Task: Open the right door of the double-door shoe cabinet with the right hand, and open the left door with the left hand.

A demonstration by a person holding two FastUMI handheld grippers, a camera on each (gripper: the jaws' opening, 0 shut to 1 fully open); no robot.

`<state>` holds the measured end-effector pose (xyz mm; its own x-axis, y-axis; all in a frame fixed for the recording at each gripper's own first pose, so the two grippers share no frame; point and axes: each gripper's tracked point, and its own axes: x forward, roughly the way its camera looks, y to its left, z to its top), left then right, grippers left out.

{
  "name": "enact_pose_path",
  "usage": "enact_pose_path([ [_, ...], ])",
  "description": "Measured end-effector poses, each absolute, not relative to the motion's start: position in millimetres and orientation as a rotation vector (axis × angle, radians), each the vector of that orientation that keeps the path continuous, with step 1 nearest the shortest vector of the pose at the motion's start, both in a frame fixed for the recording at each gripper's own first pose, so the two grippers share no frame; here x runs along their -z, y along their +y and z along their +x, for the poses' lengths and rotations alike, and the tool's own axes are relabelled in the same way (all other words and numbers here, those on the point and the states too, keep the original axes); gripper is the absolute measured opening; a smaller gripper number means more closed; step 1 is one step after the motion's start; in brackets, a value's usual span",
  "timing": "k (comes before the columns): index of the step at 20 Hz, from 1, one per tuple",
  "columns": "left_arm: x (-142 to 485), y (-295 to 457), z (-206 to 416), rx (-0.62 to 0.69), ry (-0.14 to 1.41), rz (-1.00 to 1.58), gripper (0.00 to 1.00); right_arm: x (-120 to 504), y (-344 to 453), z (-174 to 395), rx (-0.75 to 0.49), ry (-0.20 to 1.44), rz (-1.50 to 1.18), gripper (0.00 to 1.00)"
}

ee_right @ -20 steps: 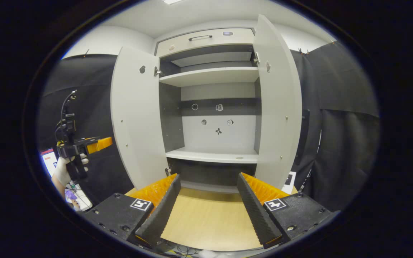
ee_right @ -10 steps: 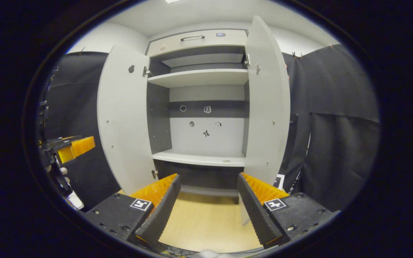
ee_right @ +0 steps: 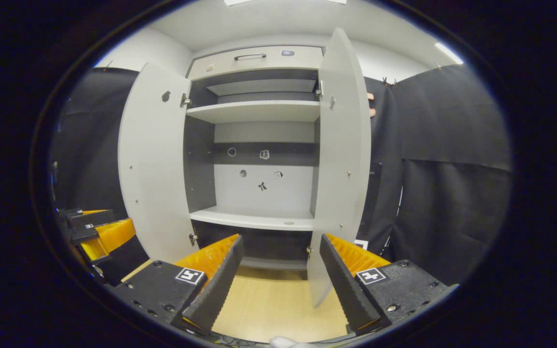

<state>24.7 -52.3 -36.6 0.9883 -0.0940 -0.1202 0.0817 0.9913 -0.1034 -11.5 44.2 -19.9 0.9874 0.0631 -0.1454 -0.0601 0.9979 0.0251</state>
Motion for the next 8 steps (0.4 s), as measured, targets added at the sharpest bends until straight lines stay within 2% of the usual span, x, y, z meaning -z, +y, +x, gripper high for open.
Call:
enact_pose_path([
  [8,25.3,-42.1,28.3,0.059,0.082,-0.059,0.94,10.9,40.8,-11.0,-0.049,0.123,0.028,0.99],
])
